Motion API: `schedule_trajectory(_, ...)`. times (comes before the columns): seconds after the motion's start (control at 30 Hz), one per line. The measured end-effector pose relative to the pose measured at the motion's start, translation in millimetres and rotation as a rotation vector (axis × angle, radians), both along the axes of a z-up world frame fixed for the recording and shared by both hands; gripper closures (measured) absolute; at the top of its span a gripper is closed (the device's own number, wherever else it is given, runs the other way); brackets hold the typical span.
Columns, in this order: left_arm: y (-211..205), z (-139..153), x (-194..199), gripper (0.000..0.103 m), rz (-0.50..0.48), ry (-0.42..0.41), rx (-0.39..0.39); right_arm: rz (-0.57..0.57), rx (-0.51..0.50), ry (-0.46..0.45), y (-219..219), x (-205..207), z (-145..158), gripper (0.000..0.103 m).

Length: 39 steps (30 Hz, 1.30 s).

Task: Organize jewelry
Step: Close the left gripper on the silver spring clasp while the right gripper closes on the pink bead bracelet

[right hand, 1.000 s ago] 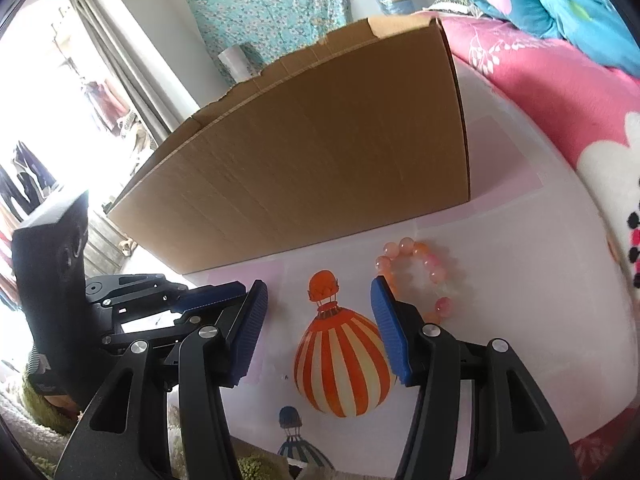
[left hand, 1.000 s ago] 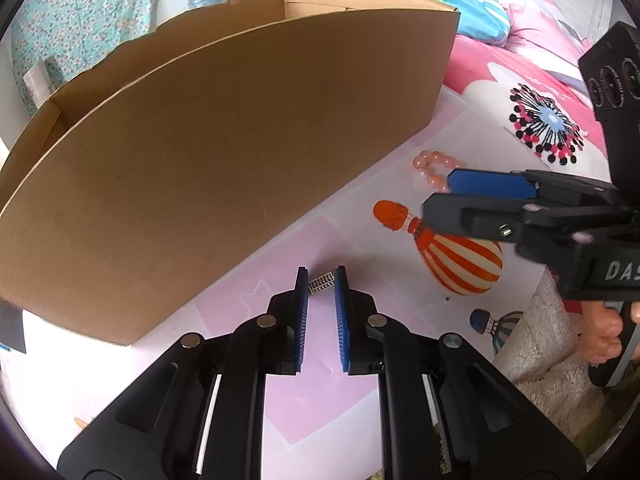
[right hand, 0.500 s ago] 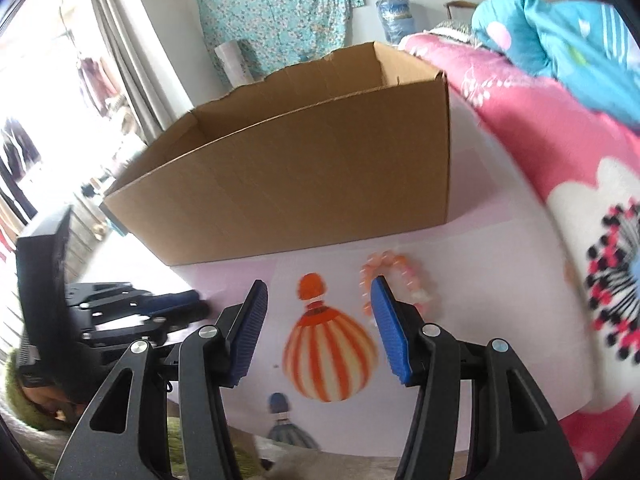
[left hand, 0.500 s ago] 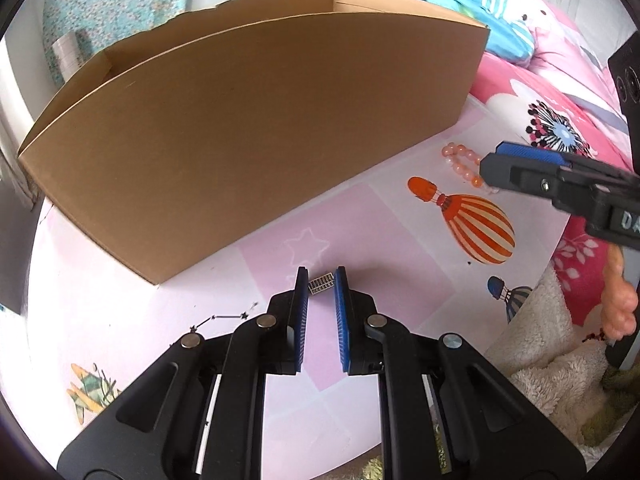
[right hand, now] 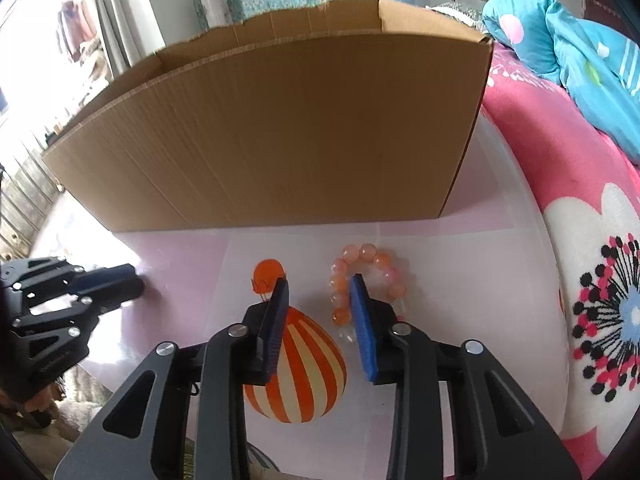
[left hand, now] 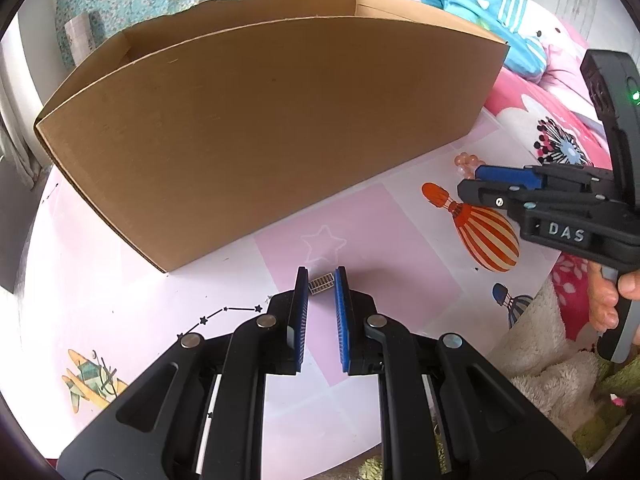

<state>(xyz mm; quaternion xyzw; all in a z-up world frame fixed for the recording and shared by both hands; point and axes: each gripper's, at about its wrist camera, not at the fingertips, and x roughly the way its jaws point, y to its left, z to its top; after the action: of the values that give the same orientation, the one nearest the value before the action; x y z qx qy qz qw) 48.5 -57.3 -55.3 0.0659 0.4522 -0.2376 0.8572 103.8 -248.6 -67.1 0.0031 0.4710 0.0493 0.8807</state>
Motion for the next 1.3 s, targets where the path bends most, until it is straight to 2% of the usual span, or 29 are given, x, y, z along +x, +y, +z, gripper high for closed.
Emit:
schedule_trajectory(0.57, 2.1, -0.2, 0.3, 0.091, 0.003, -0.002, -0.004, -0.020, -0.067, 0.001, 6.6, 3.6, 1.3, 0.075)
schedule_trajectory(0.8, 0.0, -0.4, -0.5, 0.091, 0.006, -0.006, 0.004, -0.034, -0.077, -0.009, 8.1, 2.4, 0.9, 0.083)
schedule_trajectory(1.0, -3.5, -0.9, -1.3, 0.091, 0.008, -0.010, 0.023, -0.039, -0.081, -0.016, 9.4, 4.5, 0.5, 0.084)
schedule_trajectory(1.1, -7.7, -1.1, -2.2, 0.091, 0.013, -0.014, 0.037, -0.035, -0.077, -0.012, 11.5, 2.4, 0.1, 0.093)
schedule_trajectory(1.3, -11.9, -1.5, -2.1, 0.091, 0.020, -0.016, 0.048, -0.046, -0.055, -0.011, 10.7, 0.7, 1.7, 0.093)
